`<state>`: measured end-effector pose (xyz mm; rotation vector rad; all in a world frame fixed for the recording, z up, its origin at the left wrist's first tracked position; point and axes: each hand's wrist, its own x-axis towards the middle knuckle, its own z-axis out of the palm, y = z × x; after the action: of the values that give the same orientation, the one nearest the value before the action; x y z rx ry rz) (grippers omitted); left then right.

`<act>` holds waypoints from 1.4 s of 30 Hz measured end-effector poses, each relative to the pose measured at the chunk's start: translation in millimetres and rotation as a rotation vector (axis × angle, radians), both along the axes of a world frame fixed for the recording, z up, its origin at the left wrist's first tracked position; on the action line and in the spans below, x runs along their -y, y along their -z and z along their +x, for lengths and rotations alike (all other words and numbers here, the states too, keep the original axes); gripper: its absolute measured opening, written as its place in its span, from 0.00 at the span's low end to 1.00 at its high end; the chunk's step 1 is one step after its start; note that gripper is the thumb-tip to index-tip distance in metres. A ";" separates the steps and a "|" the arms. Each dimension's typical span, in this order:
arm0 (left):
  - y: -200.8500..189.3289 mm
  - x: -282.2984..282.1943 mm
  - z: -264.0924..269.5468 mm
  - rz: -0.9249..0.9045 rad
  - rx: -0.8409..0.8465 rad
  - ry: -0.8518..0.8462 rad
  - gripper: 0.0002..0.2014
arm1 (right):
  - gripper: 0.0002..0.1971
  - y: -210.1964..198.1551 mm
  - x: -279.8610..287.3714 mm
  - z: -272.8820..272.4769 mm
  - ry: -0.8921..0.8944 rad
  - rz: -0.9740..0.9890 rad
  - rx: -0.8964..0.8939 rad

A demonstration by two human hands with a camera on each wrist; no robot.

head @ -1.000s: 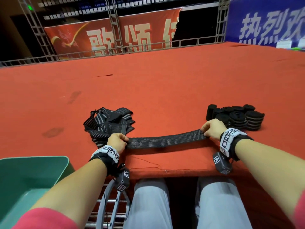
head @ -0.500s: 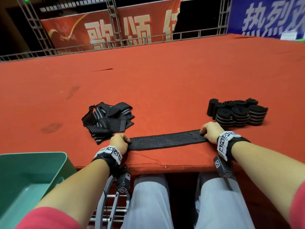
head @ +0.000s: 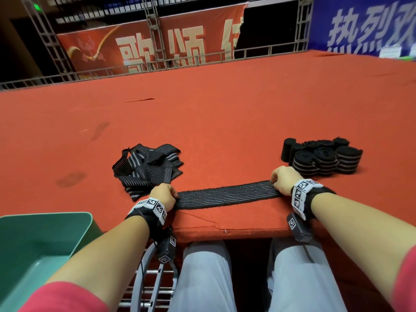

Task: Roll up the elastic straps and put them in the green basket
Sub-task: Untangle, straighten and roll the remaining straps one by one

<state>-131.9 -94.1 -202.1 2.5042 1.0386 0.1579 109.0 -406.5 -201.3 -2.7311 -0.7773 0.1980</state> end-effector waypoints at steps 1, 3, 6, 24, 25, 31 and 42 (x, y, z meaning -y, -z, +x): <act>-3.3 1.1 1.5 0.012 0.006 0.006 0.10 | 0.12 -2.8 -4.3 -0.2 -0.012 0.009 0.000; -9.9 2.1 5.9 0.020 0.022 0.023 0.09 | 0.11 -9.8 -15.2 -1.1 -0.033 0.033 -0.005; -20.4 -1.2 13.3 0.003 0.064 0.023 0.10 | 0.09 -25.1 -37.4 -4.9 -0.083 0.068 -0.010; -36.4 -111.2 38.2 0.076 0.068 -0.068 0.16 | 0.12 -33.1 -258.5 -23.6 -0.418 0.166 -0.256; -34.7 -117.3 36.4 0.069 0.052 -0.078 0.16 | 0.12 -28.7 -272.8 -27.3 -0.426 0.168 -0.303; -21.1 -139.1 23.5 0.012 0.022 -0.129 0.16 | 0.16 -3.1 -333.5 -53.5 -0.431 0.213 -0.543; -14.2 -145.4 24.7 -0.017 0.006 -0.156 0.27 | 0.13 -3.7 -354.6 -69.2 -0.388 0.344 -0.474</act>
<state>-107.2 51.3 -188.0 2.4052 1.2282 0.2010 39.8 -51.9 -197.6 -2.0727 -1.0665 0.6931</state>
